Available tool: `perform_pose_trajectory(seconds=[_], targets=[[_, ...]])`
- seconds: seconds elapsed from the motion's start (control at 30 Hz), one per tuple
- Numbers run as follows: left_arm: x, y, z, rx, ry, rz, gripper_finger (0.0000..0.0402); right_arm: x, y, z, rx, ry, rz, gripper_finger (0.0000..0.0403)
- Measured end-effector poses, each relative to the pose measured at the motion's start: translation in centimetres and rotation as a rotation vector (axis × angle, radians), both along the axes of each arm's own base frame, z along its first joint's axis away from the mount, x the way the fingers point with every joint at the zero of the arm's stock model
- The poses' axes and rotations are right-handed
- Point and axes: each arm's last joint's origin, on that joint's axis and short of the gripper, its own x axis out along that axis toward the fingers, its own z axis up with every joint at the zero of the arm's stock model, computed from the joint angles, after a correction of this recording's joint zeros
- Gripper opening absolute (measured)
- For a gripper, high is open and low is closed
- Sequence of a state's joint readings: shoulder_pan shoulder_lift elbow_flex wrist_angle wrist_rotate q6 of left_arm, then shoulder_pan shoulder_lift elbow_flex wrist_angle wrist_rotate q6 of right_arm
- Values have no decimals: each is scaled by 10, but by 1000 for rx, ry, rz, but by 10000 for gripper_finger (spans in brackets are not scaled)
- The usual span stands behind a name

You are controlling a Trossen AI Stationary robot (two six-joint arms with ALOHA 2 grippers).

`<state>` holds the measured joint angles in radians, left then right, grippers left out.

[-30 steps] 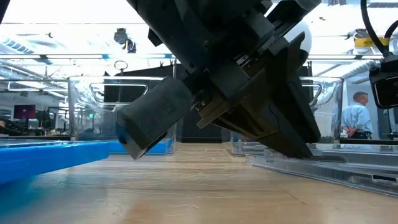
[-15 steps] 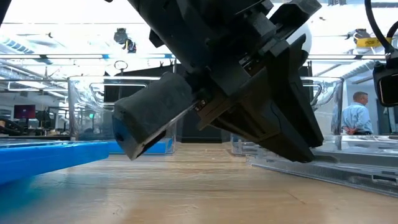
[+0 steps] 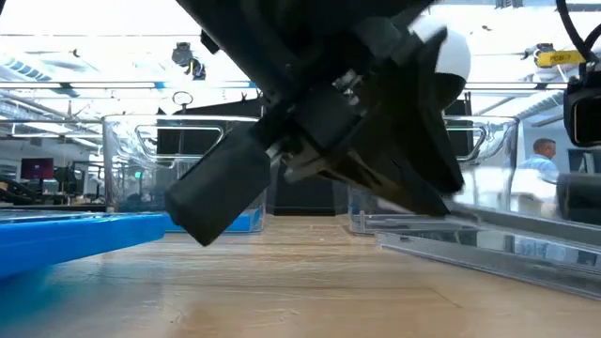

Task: Pick & place jewel cases by type
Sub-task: Put the black CD case into the right transparent bin

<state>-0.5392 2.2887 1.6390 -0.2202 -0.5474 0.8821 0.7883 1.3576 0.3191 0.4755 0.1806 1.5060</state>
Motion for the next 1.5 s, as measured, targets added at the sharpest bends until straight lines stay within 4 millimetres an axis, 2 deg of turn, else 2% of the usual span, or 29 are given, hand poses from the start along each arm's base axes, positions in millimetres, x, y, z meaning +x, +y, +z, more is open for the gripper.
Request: perform_pose_trajectory(seconds=[0.17, 0.33, 0.47, 0.63, 0.77, 0.9, 1.07, 1.3, 1.5], targets=[[-11, -18, 3, 140, -60, 6, 76, -1, 0, 9, 14, -44, 19, 34], [-19, -28, 13, 113, -100, 32, 76, -4, 2, 17, 18, -91, 58, 34], [-25, -29, 29, 77, -119, 76, 76, -6, 4, 21, 20, -121, 71, 31], [-48, -23, 56, 29, -73, 184, 76, -6, 7, 31, 0, -199, 102, 31], [-66, -11, 83, -109, -25, 297, 76, 0, 13, 47, -46, -295, 153, 30], [-84, 0, 103, -210, 12, 367, 76, 8, 20, 72, -153, -389, 216, 29], [-110, 20, 105, -298, 56, 402, 76, 17, 25, 116, -306, -455, 228, 29], [-152, 57, 82, -461, -5, 446, 76, 26, 13, 183, -581, -424, 197, 29], [-184, 81, 59, -589, -88, 467, 76, 31, -16, 229, -753, -304, 127, 30]])
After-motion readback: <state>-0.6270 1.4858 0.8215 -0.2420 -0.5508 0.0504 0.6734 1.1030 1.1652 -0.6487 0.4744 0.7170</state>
